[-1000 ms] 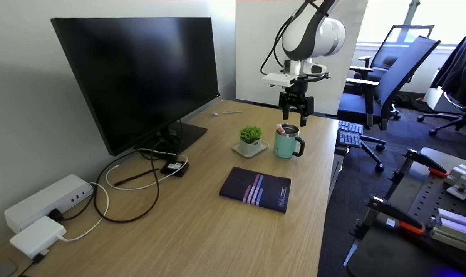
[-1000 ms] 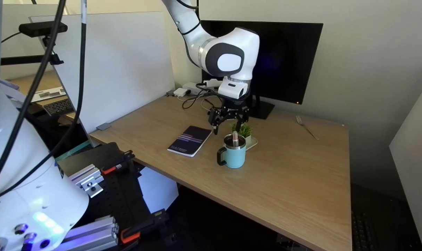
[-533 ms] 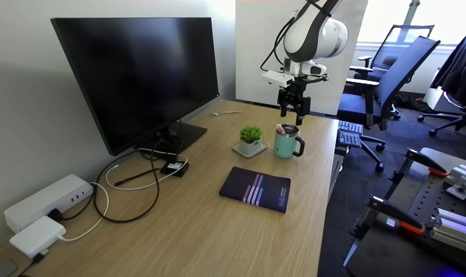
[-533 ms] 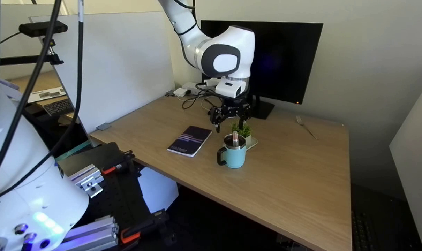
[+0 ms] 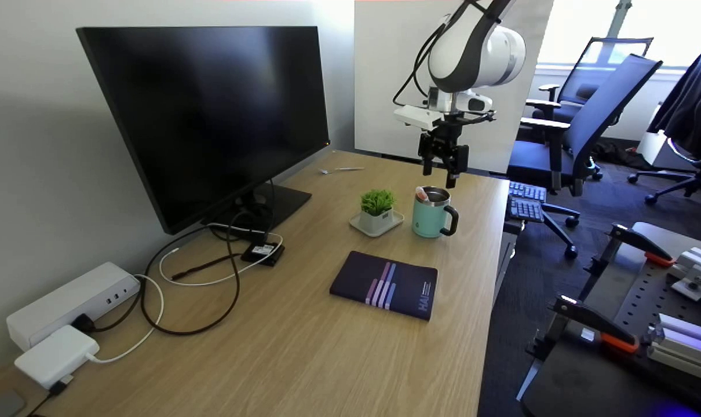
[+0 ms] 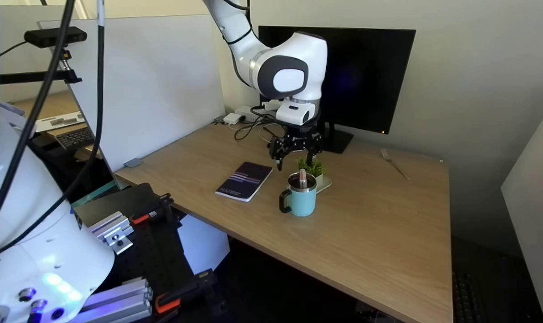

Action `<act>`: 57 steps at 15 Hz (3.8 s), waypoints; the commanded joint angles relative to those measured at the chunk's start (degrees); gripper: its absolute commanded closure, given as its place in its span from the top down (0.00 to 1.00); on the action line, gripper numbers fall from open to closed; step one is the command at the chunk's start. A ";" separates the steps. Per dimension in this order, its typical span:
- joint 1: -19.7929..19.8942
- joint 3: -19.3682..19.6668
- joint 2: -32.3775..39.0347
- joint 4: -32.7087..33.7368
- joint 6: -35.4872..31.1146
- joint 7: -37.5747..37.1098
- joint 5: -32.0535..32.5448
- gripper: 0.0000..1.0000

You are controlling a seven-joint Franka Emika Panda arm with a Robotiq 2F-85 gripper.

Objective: Put the orange marker in the mug on the table

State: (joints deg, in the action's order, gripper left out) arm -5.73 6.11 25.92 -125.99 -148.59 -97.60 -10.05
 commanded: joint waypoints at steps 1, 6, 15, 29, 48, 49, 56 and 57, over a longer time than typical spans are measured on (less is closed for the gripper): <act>0.13 -0.11 -0.01 0.10 0.14 -0.09 0.13 1.00; 0.12 -0.10 -0.01 0.09 0.12 -0.09 0.13 1.00; -0.53 0.86 2.69 1.36 -2.25 -7.67 -0.58 1.00; -2.98 2.49 5.26 7.85 -2.89 -20.06 1.90 0.61; -1.82 2.35 8.43 9.44 2.38 -23.01 1.18 0.52; -1.78 2.38 8.46 9.61 2.50 -23.02 1.19 0.53; -1.69 2.42 8.67 10.51 3.44 -23.43 1.26 0.47; -1.67 2.40 8.68 10.56 3.61 -23.50 1.24 0.48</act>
State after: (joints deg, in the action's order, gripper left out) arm -7.83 8.61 33.77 -117.17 -147.00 -119.89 -9.31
